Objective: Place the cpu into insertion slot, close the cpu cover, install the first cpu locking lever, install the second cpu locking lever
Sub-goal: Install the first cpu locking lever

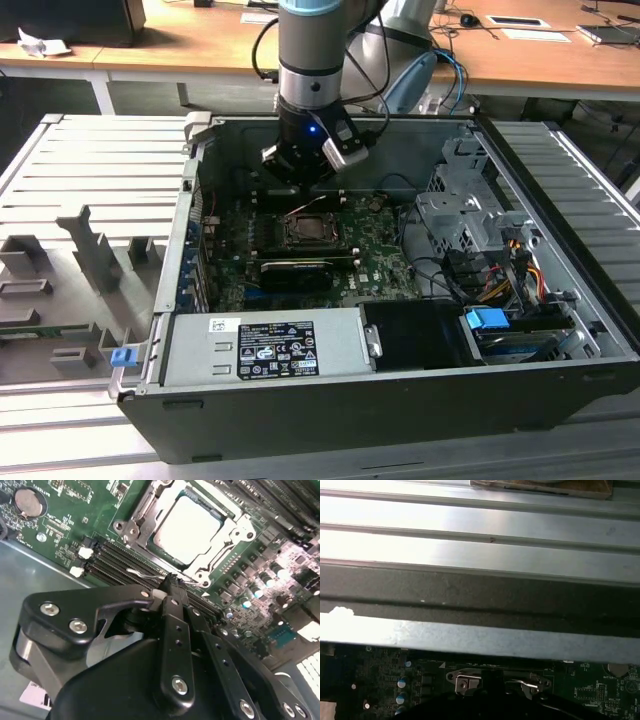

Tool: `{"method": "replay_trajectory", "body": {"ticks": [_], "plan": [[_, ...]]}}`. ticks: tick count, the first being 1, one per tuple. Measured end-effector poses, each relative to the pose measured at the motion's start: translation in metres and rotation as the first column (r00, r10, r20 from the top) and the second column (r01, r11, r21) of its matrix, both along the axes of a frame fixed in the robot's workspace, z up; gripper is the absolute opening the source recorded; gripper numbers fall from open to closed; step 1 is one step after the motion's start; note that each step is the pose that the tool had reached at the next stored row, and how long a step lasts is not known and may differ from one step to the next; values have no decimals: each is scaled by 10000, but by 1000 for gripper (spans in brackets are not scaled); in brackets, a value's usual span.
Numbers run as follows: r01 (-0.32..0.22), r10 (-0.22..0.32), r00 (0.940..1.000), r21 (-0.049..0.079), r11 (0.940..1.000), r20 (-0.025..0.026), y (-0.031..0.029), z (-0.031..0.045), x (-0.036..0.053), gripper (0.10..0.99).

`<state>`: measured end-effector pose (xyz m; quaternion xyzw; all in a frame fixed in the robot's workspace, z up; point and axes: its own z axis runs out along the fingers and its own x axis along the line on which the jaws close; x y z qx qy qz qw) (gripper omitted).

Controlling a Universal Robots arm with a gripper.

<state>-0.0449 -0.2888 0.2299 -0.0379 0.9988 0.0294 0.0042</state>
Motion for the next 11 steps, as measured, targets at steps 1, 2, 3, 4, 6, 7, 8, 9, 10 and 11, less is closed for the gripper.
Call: {"method": "replay_trajectory", "body": {"ticks": [1,2,3,4,6,7,8,9,10,11], "plan": [[-11,11,10000,10,10000,1,9,-10,1,106],[-16,16,10000,27,10000,2,17,-19,3,106],[-18,18,10000,38,10000,3,22,-27,10,106],[-17,17,10000,38,10000,2,25,-30,16,106],[-17,17,10000,38,10000,2,34,-37,38,106],[-16,16,10000,40,10000,2,35,-44,48,106],[-15,15,10000,39,10000,2,36,-49,61,106],[-15,15,10000,39,10000,2,38,-56,72,106],[-17,17,10000,40,10000,2,39,-66,78,106],[-26,26,10000,38,10000,1,40,-81,83,106]]}}
